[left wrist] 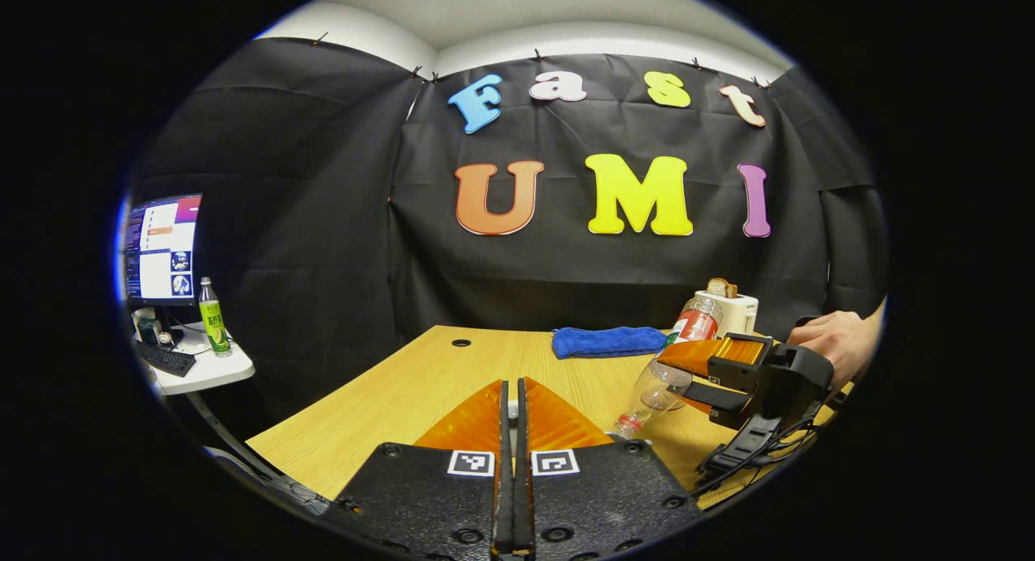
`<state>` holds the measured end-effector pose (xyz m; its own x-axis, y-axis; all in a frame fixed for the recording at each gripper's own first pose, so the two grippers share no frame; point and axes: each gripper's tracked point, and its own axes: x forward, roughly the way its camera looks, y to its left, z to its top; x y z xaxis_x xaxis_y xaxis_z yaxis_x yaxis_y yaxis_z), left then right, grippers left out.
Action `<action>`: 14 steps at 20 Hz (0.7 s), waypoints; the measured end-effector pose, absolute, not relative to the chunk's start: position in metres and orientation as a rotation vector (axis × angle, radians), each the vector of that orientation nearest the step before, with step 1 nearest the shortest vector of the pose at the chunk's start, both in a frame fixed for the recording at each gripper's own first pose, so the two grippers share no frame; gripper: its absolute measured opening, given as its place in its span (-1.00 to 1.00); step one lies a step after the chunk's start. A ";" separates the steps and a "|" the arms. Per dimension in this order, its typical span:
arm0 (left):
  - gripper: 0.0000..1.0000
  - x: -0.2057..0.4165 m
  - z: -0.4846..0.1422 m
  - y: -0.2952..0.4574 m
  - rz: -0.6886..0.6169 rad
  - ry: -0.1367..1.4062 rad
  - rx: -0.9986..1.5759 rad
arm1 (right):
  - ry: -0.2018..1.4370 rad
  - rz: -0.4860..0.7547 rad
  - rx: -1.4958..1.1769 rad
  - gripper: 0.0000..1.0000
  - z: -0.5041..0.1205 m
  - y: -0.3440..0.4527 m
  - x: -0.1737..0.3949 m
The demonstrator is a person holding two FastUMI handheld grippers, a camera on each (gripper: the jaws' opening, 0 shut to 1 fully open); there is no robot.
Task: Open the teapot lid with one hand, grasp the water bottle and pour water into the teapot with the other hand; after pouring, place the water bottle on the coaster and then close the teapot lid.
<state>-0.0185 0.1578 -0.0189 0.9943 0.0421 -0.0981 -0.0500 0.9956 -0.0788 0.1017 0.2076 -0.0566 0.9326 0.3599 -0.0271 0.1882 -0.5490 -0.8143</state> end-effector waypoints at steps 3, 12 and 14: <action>-0.94 -0.020 -0.020 0.159 0.048 0.095 -0.080 | -0.407 0.231 -2.173 0.46 -0.049 0.214 0.099; -0.94 -0.021 -0.016 0.161 0.052 0.086 -0.085 | -0.428 0.221 -2.184 0.46 -0.047 0.218 0.098; -0.94 -0.022 -0.016 0.162 0.053 0.085 -0.085 | -0.425 0.221 -2.183 0.46 -0.046 0.218 0.098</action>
<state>-0.0220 0.1624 -0.0157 0.9950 0.0495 -0.0870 -0.0567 0.9950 -0.0823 0.0977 0.2185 -0.0462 0.9259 0.3778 -0.0064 0.2221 -0.5579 -0.7996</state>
